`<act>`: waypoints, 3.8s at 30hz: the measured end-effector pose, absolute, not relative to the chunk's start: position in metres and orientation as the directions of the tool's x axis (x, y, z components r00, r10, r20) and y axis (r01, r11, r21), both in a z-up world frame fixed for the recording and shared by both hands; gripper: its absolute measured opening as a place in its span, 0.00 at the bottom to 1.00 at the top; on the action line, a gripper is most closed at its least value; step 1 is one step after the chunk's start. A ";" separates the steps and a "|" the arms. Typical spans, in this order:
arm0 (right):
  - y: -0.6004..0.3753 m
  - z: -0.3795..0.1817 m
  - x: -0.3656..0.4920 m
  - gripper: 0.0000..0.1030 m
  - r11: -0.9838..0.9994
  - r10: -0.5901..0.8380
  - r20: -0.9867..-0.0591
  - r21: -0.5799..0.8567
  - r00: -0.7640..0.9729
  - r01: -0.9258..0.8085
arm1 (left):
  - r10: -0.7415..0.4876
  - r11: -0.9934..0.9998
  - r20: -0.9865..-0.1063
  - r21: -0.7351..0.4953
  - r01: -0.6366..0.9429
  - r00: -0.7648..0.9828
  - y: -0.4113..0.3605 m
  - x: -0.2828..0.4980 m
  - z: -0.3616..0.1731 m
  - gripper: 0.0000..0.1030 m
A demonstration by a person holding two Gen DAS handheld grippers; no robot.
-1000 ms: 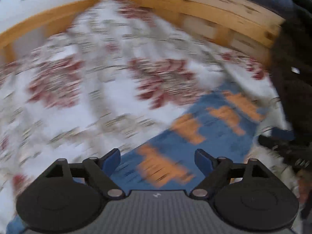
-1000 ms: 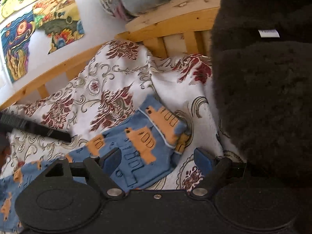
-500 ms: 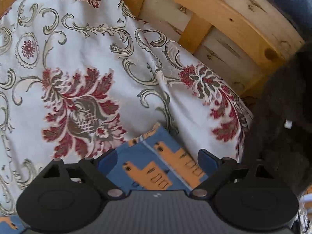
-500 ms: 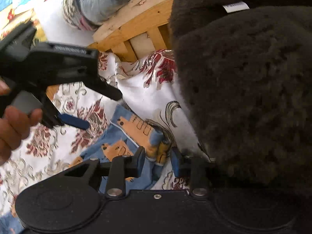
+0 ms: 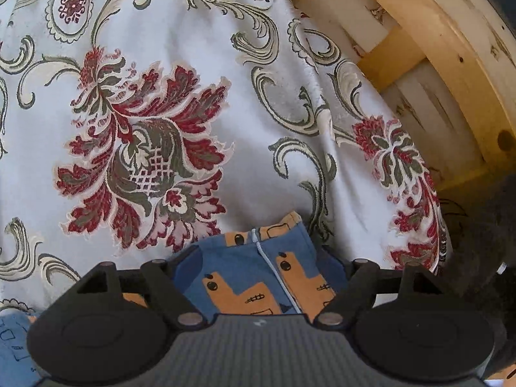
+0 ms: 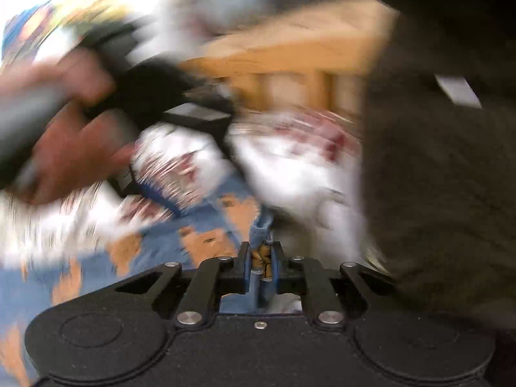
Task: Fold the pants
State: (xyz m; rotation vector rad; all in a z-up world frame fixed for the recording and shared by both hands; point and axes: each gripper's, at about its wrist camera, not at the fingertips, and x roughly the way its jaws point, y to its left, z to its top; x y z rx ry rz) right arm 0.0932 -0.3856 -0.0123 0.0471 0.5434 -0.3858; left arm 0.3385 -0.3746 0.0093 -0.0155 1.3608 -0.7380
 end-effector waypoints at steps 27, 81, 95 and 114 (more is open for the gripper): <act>-0.340 -0.028 0.104 0.12 0.945 -0.297 -0.565 -0.290 0.769 0.152 | -0.260 0.792 -0.962 -0.164 0.589 0.082 -0.402 0.316 0.014 0.15; -0.166 -0.008 0.048 0.11 0.755 0.047 -0.508 -0.546 0.860 -0.363 | -0.661 0.721 -0.727 -0.544 0.430 0.187 -0.091 0.285 0.000 0.10; -0.093 -0.016 0.054 0.11 0.658 0.194 -0.588 -0.516 0.785 -0.549 | -0.640 0.749 -0.730 -0.524 0.405 0.239 0.022 0.278 -0.014 0.11; -0.088 -0.020 0.051 0.27 0.633 0.242 -0.650 -0.457 0.721 -0.625 | -0.654 0.742 -0.718 -0.546 0.390 0.238 0.054 0.272 -0.028 0.20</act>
